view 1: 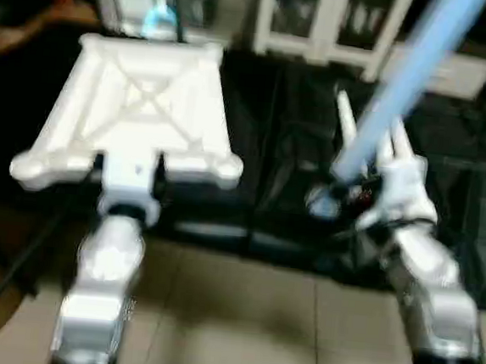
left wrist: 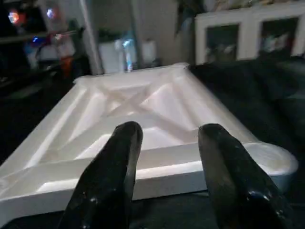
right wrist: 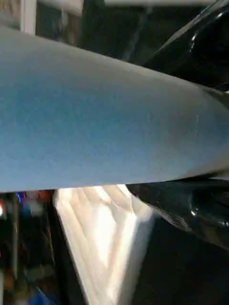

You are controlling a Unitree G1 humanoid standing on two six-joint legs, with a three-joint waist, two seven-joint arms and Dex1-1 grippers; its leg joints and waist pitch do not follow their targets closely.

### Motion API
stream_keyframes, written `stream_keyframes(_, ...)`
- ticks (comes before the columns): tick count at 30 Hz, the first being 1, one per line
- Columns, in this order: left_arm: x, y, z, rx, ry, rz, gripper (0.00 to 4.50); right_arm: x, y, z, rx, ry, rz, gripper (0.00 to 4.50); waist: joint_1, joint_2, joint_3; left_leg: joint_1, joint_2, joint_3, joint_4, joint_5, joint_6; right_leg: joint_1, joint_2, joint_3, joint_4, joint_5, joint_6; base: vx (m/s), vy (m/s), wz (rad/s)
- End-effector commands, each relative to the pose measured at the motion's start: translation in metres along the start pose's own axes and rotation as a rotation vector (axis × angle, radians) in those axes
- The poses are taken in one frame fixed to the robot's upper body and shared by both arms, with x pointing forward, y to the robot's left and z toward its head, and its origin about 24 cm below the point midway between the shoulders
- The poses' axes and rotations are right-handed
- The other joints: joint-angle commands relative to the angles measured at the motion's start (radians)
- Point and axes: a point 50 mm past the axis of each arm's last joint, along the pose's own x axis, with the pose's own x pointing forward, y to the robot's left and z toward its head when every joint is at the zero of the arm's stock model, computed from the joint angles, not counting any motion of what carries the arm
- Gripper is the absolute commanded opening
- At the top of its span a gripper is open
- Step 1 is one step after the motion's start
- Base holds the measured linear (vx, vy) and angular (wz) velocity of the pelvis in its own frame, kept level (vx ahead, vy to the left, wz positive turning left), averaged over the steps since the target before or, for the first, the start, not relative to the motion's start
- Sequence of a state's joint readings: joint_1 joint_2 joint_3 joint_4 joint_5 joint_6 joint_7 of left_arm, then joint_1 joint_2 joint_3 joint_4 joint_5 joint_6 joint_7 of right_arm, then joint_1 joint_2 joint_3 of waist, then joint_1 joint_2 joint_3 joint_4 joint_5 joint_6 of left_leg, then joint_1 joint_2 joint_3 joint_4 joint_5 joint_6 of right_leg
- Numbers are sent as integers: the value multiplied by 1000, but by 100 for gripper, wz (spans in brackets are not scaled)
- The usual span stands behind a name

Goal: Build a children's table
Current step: Insert table leg to table base

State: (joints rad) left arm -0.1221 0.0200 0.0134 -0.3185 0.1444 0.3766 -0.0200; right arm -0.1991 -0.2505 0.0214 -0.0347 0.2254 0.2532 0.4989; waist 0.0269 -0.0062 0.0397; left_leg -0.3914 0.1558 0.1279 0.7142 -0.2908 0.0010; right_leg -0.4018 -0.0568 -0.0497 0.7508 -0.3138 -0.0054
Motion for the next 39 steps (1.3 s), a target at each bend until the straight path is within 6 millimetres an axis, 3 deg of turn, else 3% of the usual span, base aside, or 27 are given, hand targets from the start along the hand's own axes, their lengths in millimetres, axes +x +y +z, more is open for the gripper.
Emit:
stream_keyframes(1,-1,-6,1,1,-26,-59,218,-1,8,0,-48,-36,24,186,20,-27,-46,-4,19,-16,-64,57,77,70,-116,103,-168,168,101,-40,-191,7)
stream_keyframes(2,-2,-5,0,4,-29,-58,218,-2,6,-2,2,-68,-24,186,24,-5,-50,0,24,-18,-91,65,30,80,-93,83,-163,137,106,-66,-188,1)
stream_keyframes(3,-3,-5,-1,5,-33,-61,218,-5,1,-2,78,-113,-113,186,20,-10,-46,0,26,-16,-100,59,23,76,-85,76,-171,126,108,-80,-123,-7)
stream_keyframes(5,-4,-4,-3,5,-34,-62,218,-8,-6,-4,153,-148,-208,186,10,14,-41,3,46,-25,-139,21,-14,77,-73,54,-188,-20,28,-82,-94,-8)
stream_keyframes(7,-9,4,-15,3,-23,-52,218,-26,-17,-18,192,-149,-436,186,-1,57,-33,20,67,-23,-159,-77,-44,58,-66,46,-211,-157,-60,-82,-2,-5)
stream_keyframes(8,-13,9,-22,7,-15,-39,218,-34,-16,-23,166,-138,-458,186,-8,53,-25,26,72,-21,-172,-163,-61,60,-61,42,-223,-227,-89,-56,30,-1)
stream_keyframes(10,-17,13,-27,10,-3,-28,218,-41,-14,-26,153,-132,-470,186,-8,60,-30,37,71,-16,-176,-192,-59,59,-64,47,-227,-235,-115,-14,25,2)
stream_keyframes(13,-43,29,-50,-23,94,46,218,-67,4,-30,108,-117,-418,186,-16,101,-30,20,73,-24,-185,-202,-48,69,-70,47,-219,-176,-129,0,0,0)
stream_keyframes(14,-46,31,-52,-32,104,58,218,-68,6,-29,93,-118,-396,186,-22,88,-31,17,76,-24,-186,-187,-33,71,-70,47,-221,-136,-131,0,0,0)
stream_keyframes(19,-48,28,-49,-22,91,68,218,-65,1,-22,75,-117,-357,186,-33,85,-31,11,68,-19,-178,-129,13,71,-77,47,-225,-149,-147,0,0,0)
stream_keyframes(20,-47,25,-43,-23,61,68,218,-51,-1,-9,60,-147,-308,186,-35,58,-31,11,67,-16,-177,-131,15,74,-75,46,-227,-175,-138,0,0,0)
stream_keyframes(21,-47,25,-42,-23,54,68,218,-48,-2,-7,58,-154,-296,186,-35,70,-32,17,66,-18,-178,-150,10,76,-76,45,-223,-205,-138,0,0,0)
stream_keyframes(22,-46,23,-37,-14,35,63,218,-38,0,5,35,-183,-246,186,-42,56,-26,24,64,-13,-179,-233,0,76,-73,43,-235,-325,-120,0,0,0)
stream_keyframes(23,-45,22,-33,-7,22,57,218,-33,2,11,20,-199,-222,186,-46,66,-24,40,60,-13,-181,-308,-10,75,-66,38,-242,-435,-106,0,0,0)
stream_keyframes(24,-45,21,-31,-3,9,51,218,-29,3,15,20,-212,-204,186,-37,37,-18,-10,41,-30,-186,-311,27,112,-87,16,-243,-483,-95,0,0,0)
stream_keyframes(25,-44,20,-28,-1,-3,45,218,-26,3,19,22,-222,-189,186,-37,59,-25,-7,33,-32,-176,-310,52,118,-100,6,-256,-585,-66,0,0,0)
stream_keyframes(26,-43,19,-27,0,-7,42,218,-25,4,21,22,-227,-181,186,-42,59,-17,13,23,-25,-161,-337,71,113,-102,-9,-279,-686,-73,21,-13,29)
stream_keyframes(27,-40,16,-20,4,-30,24,218,-20,6,28,17,-247,-148,186,-37,34,-13,-15,17,-26,-157,-306,90,141,-118,-25,-293,-711,-74,53,11,50)
stream_keyframes(29,-36,12,-11,6,-55,-6,218,-14,7,34,12,-261,-116,186,-25,38,-20,-6,23,-21,-148,-223,115,171,-128,-60,-310,-668,-91,81,20,71)
stream_keyframes(31,-33,9,-8,10,-62,-17,218,-12,5,32,16,-253,-116,186,-27,52,-18,4,28,-33,-171,-209,139,189,-91,-99,-304,-514,-108,69,29,50)
stream_keyframes(32,-28,5,-6,13,-67,-44,218,-11,0,24,23,-216,-133,186,-38,60,-19,26,28,-57,-189,-218,165,192,-56,-114,-285,-412,-117,124,47,65)
stream_keyframes(33,-27,4,-5,15,-69,-51,218,-11,-1,22,24,-207,-138,186,-47,65,-20,45,28,-77,-199,-227,191,186,-34,-118,-268,-362,-122,177,57,69)
stream_keyframes(34,-27,3,-5,15,-69,-58,218,-12,-2,20,33,-198,-142,186,-59,74,-31,99,39,-115,-206,-226,245,155,-8,-117,-231,-282,-131,298,74,87)
stream_keyframes(35,-26,2,-5,13,-64,-63,218,-13,-4,18,61,-193,-145,186,-91,71,-42,213,169,-179,-213,-255,243,22,-8,-37,-75,-103,-68,224,52,55)
stream_keyframes(36,-25,1,-5,12,-66,-69,218,-14,-5,16,72,-186,-150,186,-83,76,-39,201,162,-179,-208,-194,286,7,-12,-30,-50,-83,-25,213,38,23)
stream_keyframes(37,-25,-1,-5,8,-59,-83,218,-16,-6,14,73,-170,-157,186,-82,67,-37,197,143,-157,-199,-79,360,-32,-20,-19,-23,-22,36,168,28,1)
stream_keyframes(39,-25,-2,-6,7,-55,-88,218,-16,-6,13,73,-164,-158,186,-85,34,-41,177,111,-110,-214,29,404,-44,-36,0,-49,81,54,159,0,-2)
